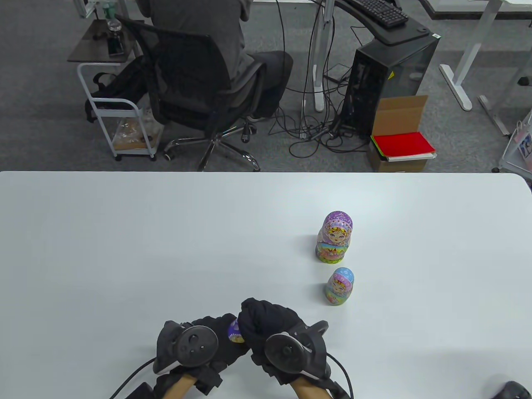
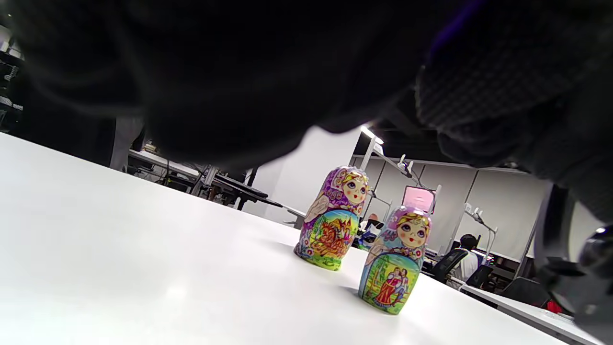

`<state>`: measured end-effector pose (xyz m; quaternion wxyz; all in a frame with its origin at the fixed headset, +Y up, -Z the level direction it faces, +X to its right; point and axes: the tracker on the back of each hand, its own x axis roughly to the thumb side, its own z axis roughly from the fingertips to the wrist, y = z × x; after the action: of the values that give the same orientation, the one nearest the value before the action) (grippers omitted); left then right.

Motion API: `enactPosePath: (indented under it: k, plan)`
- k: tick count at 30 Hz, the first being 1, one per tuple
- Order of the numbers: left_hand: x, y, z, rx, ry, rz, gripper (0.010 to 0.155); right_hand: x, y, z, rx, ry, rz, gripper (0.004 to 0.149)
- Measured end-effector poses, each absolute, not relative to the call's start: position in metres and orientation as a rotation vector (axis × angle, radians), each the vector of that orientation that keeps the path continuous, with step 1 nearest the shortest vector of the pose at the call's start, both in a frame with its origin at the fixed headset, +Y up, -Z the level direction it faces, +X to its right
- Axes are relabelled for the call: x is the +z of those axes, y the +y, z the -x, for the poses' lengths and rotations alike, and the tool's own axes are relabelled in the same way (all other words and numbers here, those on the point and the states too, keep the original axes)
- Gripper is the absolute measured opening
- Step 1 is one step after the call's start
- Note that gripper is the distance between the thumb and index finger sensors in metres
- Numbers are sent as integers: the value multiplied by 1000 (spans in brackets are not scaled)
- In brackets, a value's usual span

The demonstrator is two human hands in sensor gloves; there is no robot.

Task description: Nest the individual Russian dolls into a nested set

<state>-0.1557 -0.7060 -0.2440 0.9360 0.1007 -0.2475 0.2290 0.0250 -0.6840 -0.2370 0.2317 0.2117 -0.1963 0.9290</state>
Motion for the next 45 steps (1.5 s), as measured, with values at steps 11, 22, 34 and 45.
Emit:
enactPosePath:
  k: [11,22,34,45]
  plan:
    - [-241,-706,152,365,-460,-281,52,-241,-686,-19,2612,-402,-472,46]
    - [-275,-728,174,513,-524,53,62,-249,-698,-8,2649,-189,-561,55]
    - [-288,-739,190,397,-430,149,98,-284,-713,14,3320,-270,-400,53]
    - [-295,-744,198,379,-384,124,96,-296,-737,11,3359,-177,-308,60]
